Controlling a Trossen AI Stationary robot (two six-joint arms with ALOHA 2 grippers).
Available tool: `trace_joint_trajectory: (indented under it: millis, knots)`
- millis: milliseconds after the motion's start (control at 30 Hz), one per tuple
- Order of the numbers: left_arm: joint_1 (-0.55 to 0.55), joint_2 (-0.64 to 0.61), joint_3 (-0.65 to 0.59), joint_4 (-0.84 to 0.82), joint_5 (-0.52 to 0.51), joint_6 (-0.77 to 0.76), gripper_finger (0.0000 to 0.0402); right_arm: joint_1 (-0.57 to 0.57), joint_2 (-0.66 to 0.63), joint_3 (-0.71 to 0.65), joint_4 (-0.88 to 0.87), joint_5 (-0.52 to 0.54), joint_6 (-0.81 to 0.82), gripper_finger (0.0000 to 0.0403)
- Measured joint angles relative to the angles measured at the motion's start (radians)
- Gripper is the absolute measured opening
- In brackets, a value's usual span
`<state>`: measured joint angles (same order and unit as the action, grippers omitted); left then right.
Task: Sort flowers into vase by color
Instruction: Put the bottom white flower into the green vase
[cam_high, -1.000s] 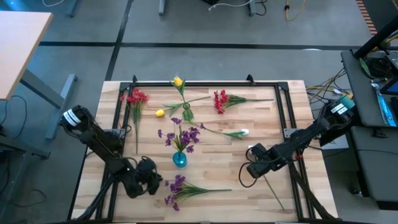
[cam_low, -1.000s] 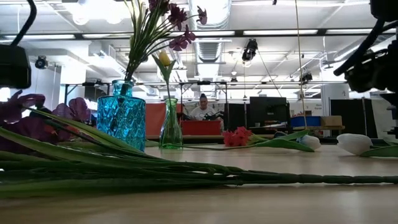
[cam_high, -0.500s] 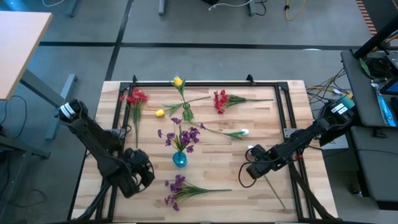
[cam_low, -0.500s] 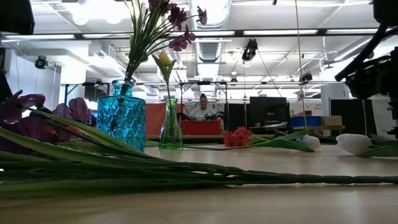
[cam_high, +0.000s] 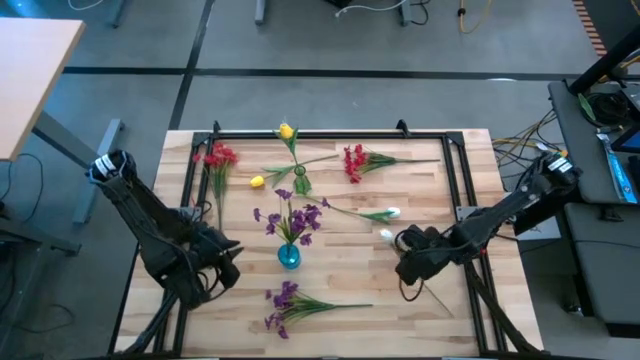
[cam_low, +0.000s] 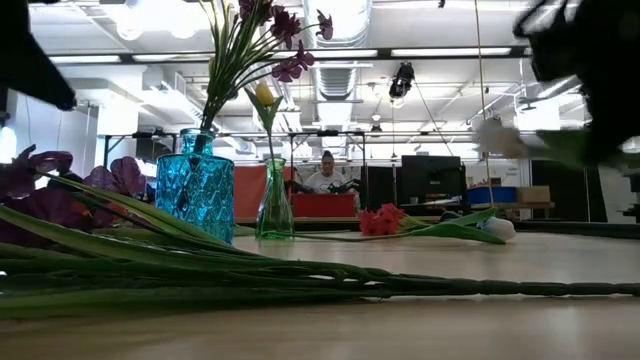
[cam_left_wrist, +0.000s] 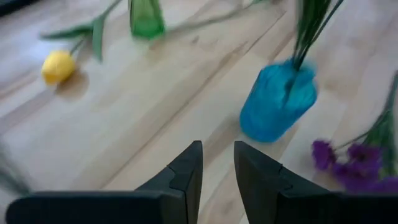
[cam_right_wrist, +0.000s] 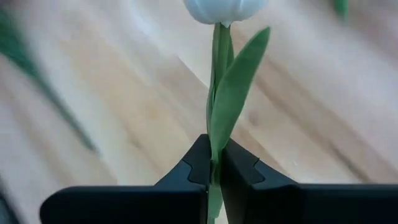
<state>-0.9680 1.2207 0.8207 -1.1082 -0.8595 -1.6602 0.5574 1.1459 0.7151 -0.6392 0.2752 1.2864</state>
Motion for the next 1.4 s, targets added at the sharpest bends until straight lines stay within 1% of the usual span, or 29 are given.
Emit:
trace_joint_trajectory:
  millis: [100,167,233,367,500,567,667,733,867,1000,1100,1200,1300,1400]
  knots:
    - [-0.004,-0.004,0.0,0.001,-0.024,-0.001,0.0077,-0.025,-0.07,0.0,0.093,0.146,-0.136,0.0013]
    - [-0.004,-0.004,-0.003,0.005,-0.037,-0.001,0.0077,-0.054,-0.103,0.0,0.188,0.246,-0.266,0.0013]
    - [-0.004,-0.001,-0.005,0.005,-0.048,-0.001,0.0077,-0.095,-0.125,-0.002,0.299,0.306,-0.414,0.0013]
    - [-0.003,0.003,-0.005,0.005,-0.059,-0.004,0.0077,-0.212,-0.137,-0.002,0.518,0.337,-0.706,0.0013]
    - [-0.003,0.003,-0.005,0.004,-0.072,-0.006,0.0077,-0.347,-0.122,-0.002,0.719,0.323,-0.958,0.0013]
    - [-0.003,0.003,-0.006,0.004,-0.071,-0.005,0.0077,-0.42,-0.106,-0.003,0.827,0.263,-1.049,0.0013]
    - [-0.003,0.002,-0.006,0.005,-0.067,-0.005,0.0077,-0.532,-0.072,-0.005,1.003,0.057,-1.138,0.0013]
    - [-0.003,0.002,-0.006,0.005,-0.067,-0.001,0.0077,-0.6,-0.039,-0.005,1.11,-0.055,-1.175,0.0013]
    - [-0.003,0.005,-0.006,0.006,-0.075,0.0,0.0077,-0.727,0.055,-0.005,1.319,-0.175,-1.232,0.0013]
    - [-0.003,0.008,-0.006,0.006,-0.075,-0.001,0.0077,-0.838,0.172,0.001,1.565,-0.323,-1.205,0.0013]
    - [-0.003,0.008,-0.006,0.007,-0.075,-0.005,0.0077,-0.898,0.27,0.021,1.722,-0.396,-1.164,0.0013]
    - [-0.003,0.008,-0.004,0.008,-0.075,-0.005,0.0077,-0.93,0.357,0.062,1.83,-0.446,-1.116,0.0013]
    - [-0.003,0.007,-0.004,0.008,-0.074,-0.005,0.0077,-0.94,0.418,0.114,1.875,-0.494,-1.076,0.0013]
    - [-0.003,0.007,-0.004,0.008,-0.074,-0.005,0.0077,-0.941,0.455,0.169,1.87,-0.524,-1.066,0.0013]
